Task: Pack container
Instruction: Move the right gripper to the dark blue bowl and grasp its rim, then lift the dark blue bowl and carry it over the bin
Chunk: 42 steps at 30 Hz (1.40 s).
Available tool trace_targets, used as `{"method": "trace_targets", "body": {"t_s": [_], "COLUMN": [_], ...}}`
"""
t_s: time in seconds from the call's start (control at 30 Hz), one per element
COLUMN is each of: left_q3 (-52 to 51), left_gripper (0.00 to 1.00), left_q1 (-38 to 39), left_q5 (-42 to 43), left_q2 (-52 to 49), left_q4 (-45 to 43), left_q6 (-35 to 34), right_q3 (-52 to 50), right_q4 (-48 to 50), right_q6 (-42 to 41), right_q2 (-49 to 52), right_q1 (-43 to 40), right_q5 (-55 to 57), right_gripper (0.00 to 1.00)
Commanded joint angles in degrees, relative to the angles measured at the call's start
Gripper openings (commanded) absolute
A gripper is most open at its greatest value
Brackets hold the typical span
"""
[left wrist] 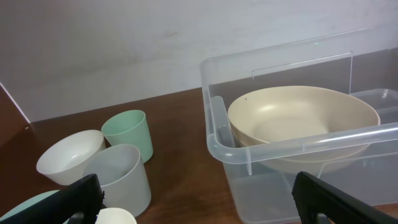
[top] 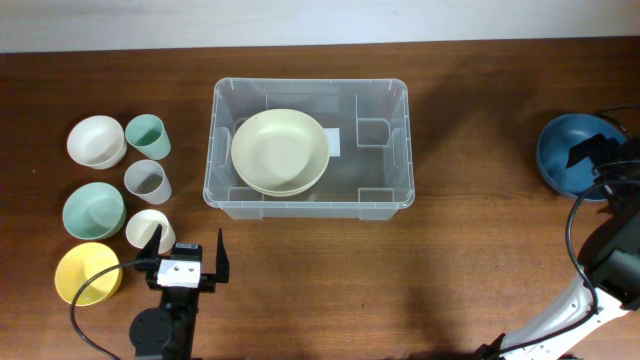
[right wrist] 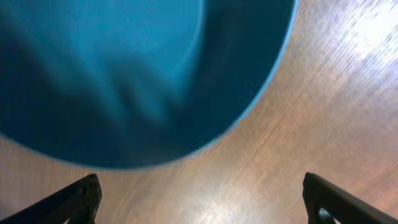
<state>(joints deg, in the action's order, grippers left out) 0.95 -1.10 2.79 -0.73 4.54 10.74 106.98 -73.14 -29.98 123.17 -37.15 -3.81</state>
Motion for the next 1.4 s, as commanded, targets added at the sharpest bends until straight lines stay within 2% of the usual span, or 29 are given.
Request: {"method": "trace_targets", "body": {"t_s": [0.0,0.17,0.73,0.8,0.83,0.93,1.13,1.23,1.37], "left_q3": [-0.44,-0.44,-0.44,-0.44,-0.44,-0.44,-0.44,-0.44,-0.44], "left_gripper": [1.00,1.00,0.99,1.00,0.99,1.00,1.00,1.00,1.00], "left_q1": [-0.15,-0.15,-0.15,-0.15,-0.15,-0.15,-0.15,-0.15,-0.15], "left_q5": [0.42,0.42,0.42,0.42,0.42,0.42,0.42,0.42,0.42], "left_q2": [0.44,0.44,0.44,0.44,0.44,0.44,0.44,0.44,0.44], "left_q4": [-0.13,-0.13,-0.13,-0.13,-0.13,-0.13,-0.13,-0.13,-0.13], "left_q6": [0.70,0.70,0.70,0.70,0.70,0.70,0.70,0.70,0.70], "right_q3": [-3.85,-8.09,-17.25,-17.64,-17.68,-17.68,-17.68,-17.62,-16.33], "right_q4": [3.10,7.93,21.66,22.53,22.88,23.74,25.14,26.03,26.03], "right_q6": [-3.80,-8.70,-9.97,-9.97,-9.97,-9.97,-9.97,-9.94,-9.88], "right_q2": [0.09,0.09,0.09,0.09,0.09,0.09,0.09,0.09,0.07], "right_q1": [-0.22,-0.85,-1.90,-1.90,-1.90,-1.90,-1.95,-1.95,-1.95], "right_q5": [-0.09,-0.11,-0.09,-0.07,-0.07,-0.09,-0.07,-0.09,-0.79], "right_gripper": [0.99,0.99,1.00,0.90,0.79,0.60,0.30,0.04,0.04]}}
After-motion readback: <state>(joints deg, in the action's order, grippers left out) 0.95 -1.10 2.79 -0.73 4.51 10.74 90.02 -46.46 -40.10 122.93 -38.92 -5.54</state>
